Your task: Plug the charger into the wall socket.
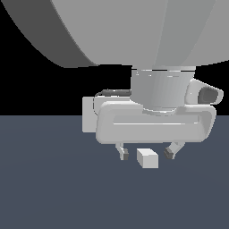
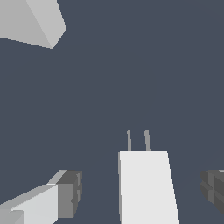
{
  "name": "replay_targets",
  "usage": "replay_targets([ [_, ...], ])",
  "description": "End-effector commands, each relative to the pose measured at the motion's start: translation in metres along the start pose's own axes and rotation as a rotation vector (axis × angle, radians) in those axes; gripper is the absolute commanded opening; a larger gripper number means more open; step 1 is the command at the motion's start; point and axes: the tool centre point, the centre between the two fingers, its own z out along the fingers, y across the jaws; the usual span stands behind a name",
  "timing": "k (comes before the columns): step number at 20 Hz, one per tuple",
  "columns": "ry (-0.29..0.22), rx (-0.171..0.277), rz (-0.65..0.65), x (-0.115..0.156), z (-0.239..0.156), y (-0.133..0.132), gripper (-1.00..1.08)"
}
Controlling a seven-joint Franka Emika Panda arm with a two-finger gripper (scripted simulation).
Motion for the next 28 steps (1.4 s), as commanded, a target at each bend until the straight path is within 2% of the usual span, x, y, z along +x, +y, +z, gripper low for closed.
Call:
replay_targets([
  [1,0.001,0.000,0.000,-0.002,0.006,0.000,1.00],
  [4,0.001,0.000,0.000,-0.002,0.008,0.000,1.00],
  [5,0.001,0.000,0.000,-0.002,0.008,0.000,-1.00],
  [19,0.001,0.000,0.002,-0.002,0.006,-0.004,-1.00],
  [28,0.003,-0.016,0.045,0.004,-0.007,-0.023,-1.00],
])
